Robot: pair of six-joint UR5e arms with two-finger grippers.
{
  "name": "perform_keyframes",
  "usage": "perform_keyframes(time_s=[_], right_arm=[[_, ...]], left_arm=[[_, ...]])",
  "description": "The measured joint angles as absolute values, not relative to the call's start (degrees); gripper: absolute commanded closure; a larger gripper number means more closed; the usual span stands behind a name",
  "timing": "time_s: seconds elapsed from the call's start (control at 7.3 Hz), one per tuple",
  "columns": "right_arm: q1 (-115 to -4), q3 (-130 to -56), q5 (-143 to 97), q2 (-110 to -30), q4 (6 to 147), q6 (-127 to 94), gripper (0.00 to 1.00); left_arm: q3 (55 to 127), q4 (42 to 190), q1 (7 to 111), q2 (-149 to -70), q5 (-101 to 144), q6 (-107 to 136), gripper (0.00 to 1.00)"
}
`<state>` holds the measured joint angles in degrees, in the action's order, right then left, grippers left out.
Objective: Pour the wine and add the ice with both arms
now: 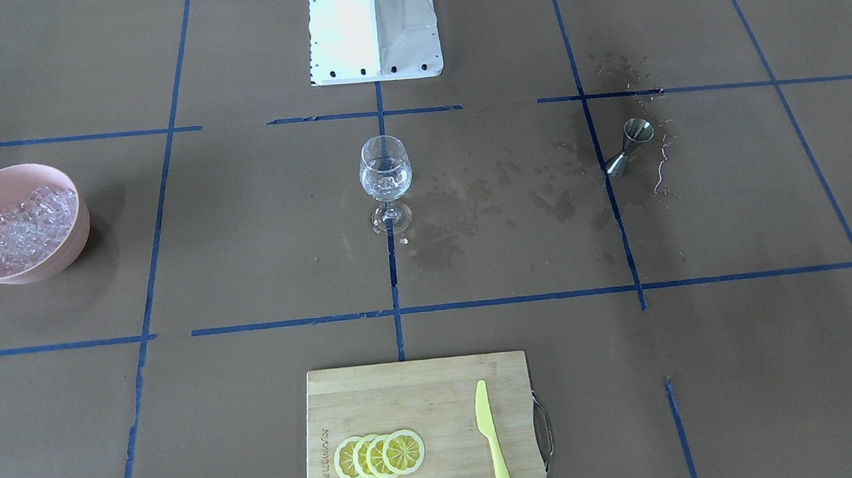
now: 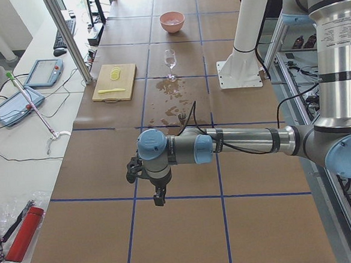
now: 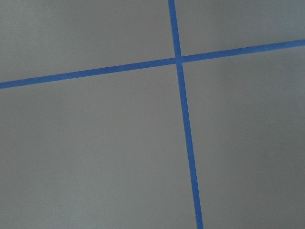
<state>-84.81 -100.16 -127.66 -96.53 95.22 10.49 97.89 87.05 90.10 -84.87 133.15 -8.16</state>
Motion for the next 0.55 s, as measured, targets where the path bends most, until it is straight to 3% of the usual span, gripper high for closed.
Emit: perform_keyframes(time_s=[0.55], right_arm=[[-85.1, -99.1, -128.7, -97.1, 95.2, 10.4, 0.00]], left_arm=[[98.3, 87.3, 90.1, -85.0, 133.2, -8.2, 0.00]])
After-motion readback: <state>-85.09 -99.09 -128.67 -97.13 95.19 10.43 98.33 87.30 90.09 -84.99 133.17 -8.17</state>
